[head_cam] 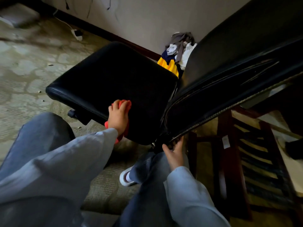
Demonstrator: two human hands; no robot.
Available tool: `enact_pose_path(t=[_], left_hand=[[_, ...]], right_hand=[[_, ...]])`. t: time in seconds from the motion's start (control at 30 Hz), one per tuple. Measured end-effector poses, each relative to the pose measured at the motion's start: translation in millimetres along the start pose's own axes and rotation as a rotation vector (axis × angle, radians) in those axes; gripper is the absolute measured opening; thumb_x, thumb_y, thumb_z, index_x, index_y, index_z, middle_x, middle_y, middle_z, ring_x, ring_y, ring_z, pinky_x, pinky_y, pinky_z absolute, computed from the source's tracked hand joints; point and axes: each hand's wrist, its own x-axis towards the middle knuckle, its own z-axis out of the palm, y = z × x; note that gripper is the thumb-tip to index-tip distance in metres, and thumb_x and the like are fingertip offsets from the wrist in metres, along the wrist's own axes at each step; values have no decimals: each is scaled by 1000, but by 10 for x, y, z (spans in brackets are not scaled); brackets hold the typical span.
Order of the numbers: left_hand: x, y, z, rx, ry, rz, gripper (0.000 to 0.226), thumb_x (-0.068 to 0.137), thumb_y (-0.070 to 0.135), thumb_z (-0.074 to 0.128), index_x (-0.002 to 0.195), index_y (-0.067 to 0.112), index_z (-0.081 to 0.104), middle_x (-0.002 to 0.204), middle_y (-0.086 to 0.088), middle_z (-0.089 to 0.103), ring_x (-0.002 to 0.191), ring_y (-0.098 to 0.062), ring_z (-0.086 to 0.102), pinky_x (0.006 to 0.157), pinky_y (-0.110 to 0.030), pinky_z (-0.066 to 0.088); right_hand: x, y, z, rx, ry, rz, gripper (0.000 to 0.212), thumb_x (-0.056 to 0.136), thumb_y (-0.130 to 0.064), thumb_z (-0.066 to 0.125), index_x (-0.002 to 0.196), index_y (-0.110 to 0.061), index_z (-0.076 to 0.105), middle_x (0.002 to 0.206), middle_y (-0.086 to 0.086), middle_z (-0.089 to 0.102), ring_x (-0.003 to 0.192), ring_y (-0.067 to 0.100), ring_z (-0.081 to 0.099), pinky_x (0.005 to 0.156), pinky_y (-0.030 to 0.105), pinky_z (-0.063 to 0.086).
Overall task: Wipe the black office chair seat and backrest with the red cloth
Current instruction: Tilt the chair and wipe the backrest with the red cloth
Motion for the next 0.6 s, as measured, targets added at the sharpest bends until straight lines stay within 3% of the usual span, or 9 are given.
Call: enact_pose_path(t=[0.1,0.3,0.43,0.53,0.6], left_hand=[[94,82,44,190,-56,-68,36,94,13,41,128,16,51,136,-15,41,115,-41,36,93,-45,37],[-238,264,372,314,-261,235,40,94,12,43,132,19,49,139,-12,41,113,-39,41,95,-43,36],[-465,202,362,189,-318,446,38,90,26,41,120,16,61,122,-15,57,99,-39,54,88,-41,43],[-678,281,257,-177,-321,271,38,92,36,41,116,19,64,115,-10,60,106,-27,57,96,-33,42],[-804,418,155,-423,-184,-1,28,94,22,51,118,15,63,117,-10,56,110,-22,55,98,-20,36]], right_hand=[[26,23,-4,-5,-13,-1,85,89,-5,58,149,-27,3,152,8,27,137,23,32,100,23,27],[62,11,-14,-2,19,29,81,88,-4,58,149,-23,8,150,9,31,134,24,36,98,23,30],[23,-7,12,9,24,18,82,87,0,57,149,-21,8,148,9,30,134,25,36,100,25,31],[36,50,65,26,35,-30,82,84,6,57,148,-22,12,146,10,36,130,24,41,103,29,36],[55,104,84,58,23,-60,82,82,9,56,146,-23,15,144,10,39,129,25,43,104,32,37]])
